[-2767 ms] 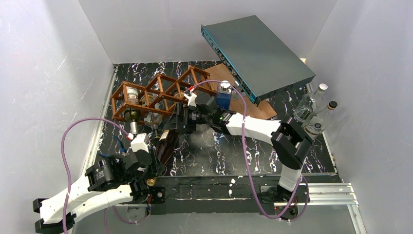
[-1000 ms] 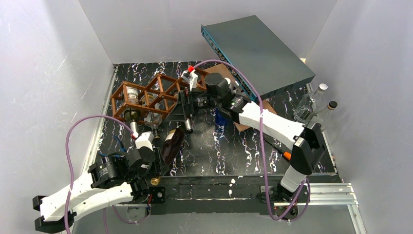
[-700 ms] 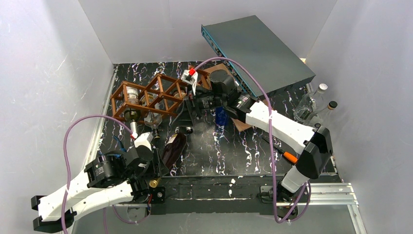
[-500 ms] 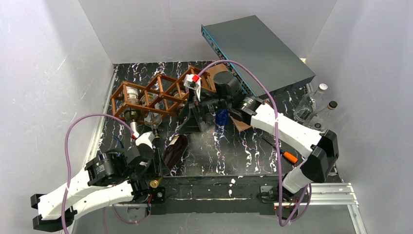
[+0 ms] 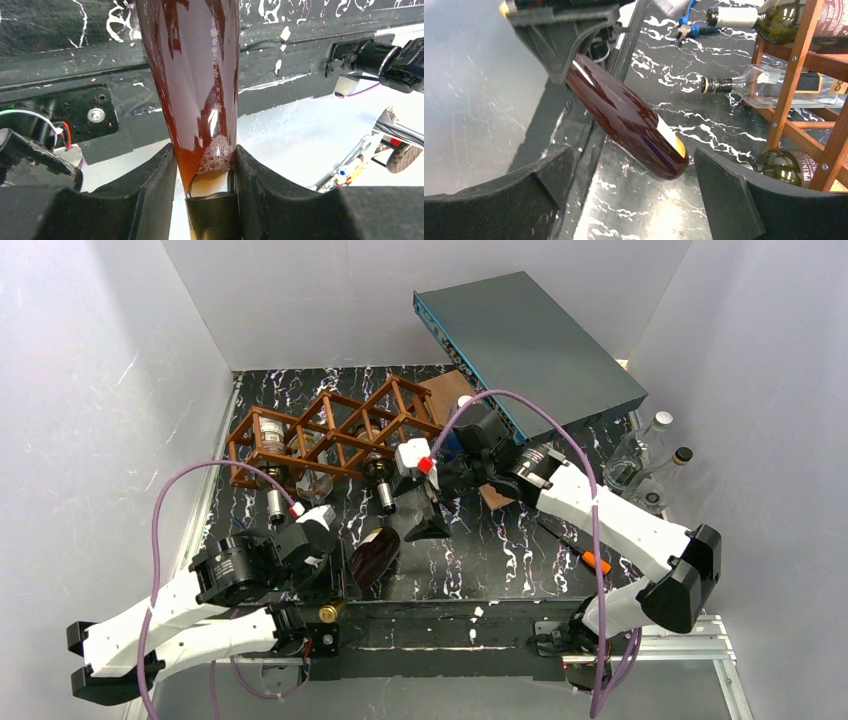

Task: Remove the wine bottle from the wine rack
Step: Pick up the wine bottle from the wine rack.

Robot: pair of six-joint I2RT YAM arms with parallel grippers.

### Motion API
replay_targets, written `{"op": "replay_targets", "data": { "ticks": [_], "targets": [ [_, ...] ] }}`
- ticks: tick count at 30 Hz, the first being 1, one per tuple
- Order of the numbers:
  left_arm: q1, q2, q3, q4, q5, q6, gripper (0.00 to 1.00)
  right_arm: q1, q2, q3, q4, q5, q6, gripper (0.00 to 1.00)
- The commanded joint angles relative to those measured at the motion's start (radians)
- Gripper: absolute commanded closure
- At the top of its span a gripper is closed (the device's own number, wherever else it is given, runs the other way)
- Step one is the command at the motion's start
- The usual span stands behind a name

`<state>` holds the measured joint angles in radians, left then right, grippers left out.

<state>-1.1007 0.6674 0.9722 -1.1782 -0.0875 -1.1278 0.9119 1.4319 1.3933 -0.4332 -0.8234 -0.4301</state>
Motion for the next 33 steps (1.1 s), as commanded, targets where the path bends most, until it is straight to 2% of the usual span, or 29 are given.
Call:
{"op": "replay_targets", "data": {
  "ticks": [1, 11, 20, 33],
  "targets": [
    [0.001, 0.036, 0.121, 0.121, 0.061, 0.028, 1.00, 0.002, -0.057, -0.061, -0.095, 0.005, -0.279, 0.02],
    [0.001, 0.189, 0.191, 0.193, 0.136, 0.082, 1.00, 0.014, -0.075, -0.241, 0.051, 0.002, -0.338, 0.02],
    [0.002, 0.307, 0.240, 0.282, 0.147, 0.122, 1.00, 0.043, -0.074, -0.364, 0.268, 0.006, -0.242, 0.02],
    [0.011, 0.388, 0.254, 0.394, 0.150, 0.124, 1.00, 0.076, -0.082, -0.446, 0.268, -0.042, -0.325, 0.03]
  ]
}}
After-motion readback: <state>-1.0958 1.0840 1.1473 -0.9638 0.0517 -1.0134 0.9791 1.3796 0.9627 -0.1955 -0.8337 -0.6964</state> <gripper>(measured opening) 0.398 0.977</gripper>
